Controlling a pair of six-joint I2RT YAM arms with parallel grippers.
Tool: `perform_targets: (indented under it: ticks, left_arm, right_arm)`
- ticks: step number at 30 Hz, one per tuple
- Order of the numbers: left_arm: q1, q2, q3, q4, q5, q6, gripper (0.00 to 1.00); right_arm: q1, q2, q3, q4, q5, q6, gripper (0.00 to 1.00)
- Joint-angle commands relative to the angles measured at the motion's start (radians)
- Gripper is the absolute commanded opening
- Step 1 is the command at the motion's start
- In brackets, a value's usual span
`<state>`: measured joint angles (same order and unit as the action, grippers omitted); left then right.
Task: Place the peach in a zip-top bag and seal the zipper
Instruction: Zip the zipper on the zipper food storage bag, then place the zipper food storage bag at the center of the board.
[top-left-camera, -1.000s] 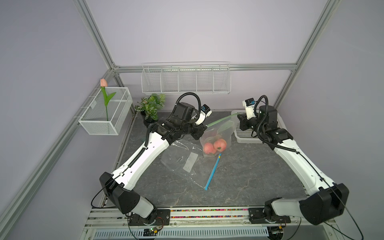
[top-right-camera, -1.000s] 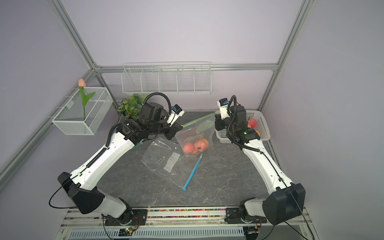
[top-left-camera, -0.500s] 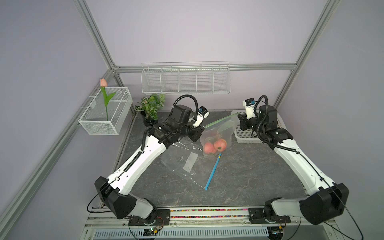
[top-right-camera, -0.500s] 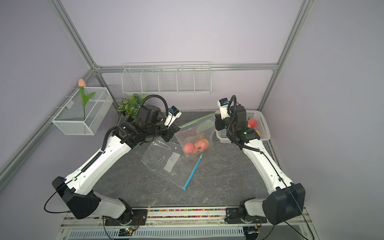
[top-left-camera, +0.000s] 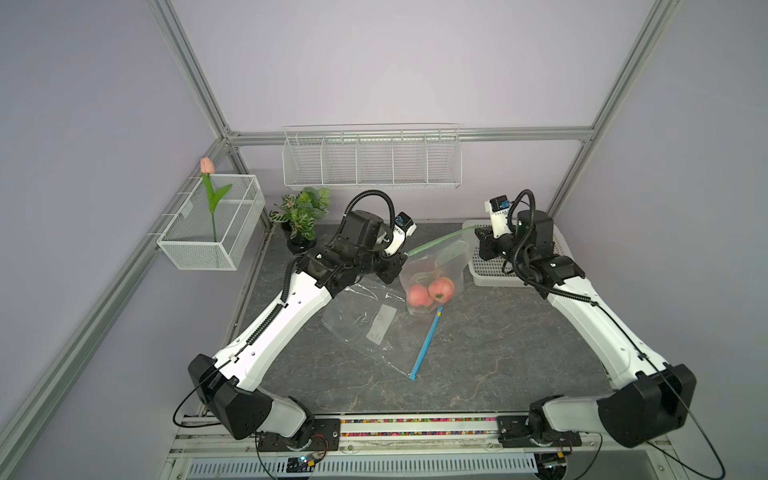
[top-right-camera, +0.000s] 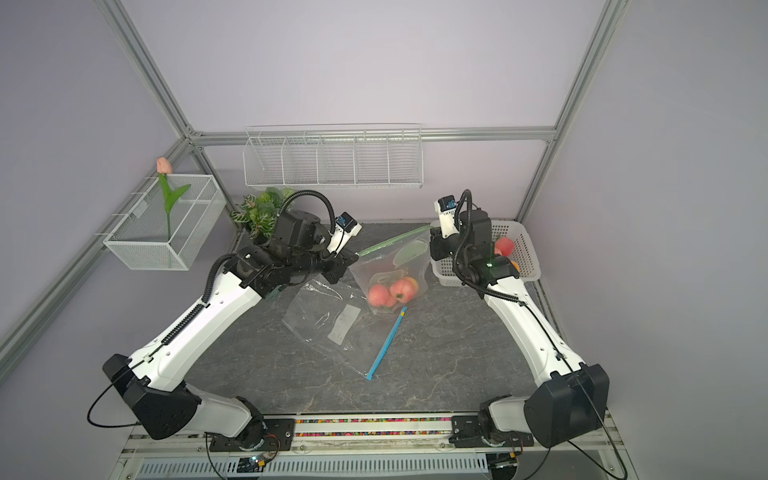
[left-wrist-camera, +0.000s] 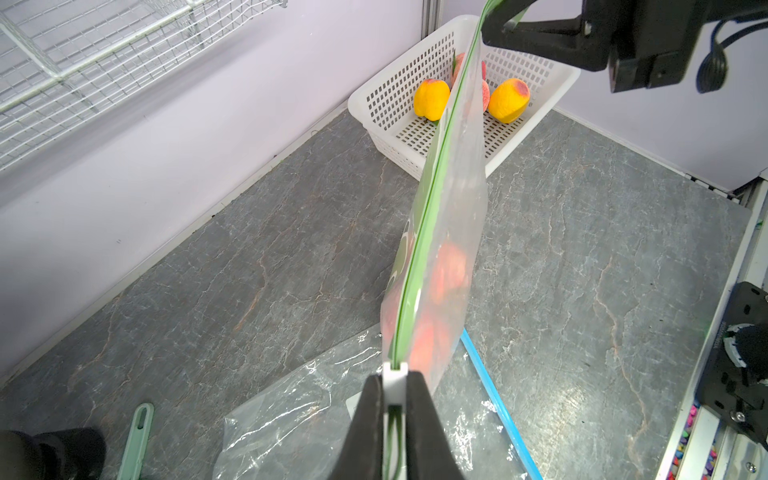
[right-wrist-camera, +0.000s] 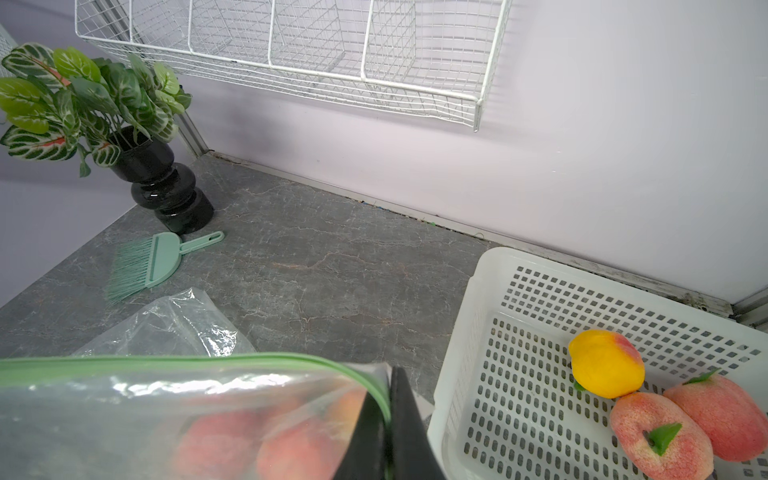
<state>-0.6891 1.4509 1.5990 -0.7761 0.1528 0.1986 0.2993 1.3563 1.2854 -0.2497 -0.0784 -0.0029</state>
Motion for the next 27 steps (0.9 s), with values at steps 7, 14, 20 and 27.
perform_targets:
  ticks: [7, 14, 20, 27]
  left_arm:
    - [0.014, -0.02, 0.028, -0.046, -0.007, -0.012, 0.13]
    - [0.014, 0.052, 0.159, -0.053, 0.012, 0.002, 0.3]
    - [0.014, 0.142, 0.275, -0.063, 0.037, 0.012, 0.41]
    - [0.014, 0.246, 0.384, -0.08, 0.118, 0.014, 0.47]
  right_arm:
    - [-0.018, -0.017, -0.011, 0.072, -0.021, -0.029, 0.07]
    - [-0.017, -0.043, -0.035, 0.09, -0.115, -0.091, 0.07]
    - [-0.018, -0.058, -0.058, 0.104, -0.153, -0.112, 0.07]
    - [-0.018, -0.059, -0.06, 0.1, -0.175, -0.12, 0.07]
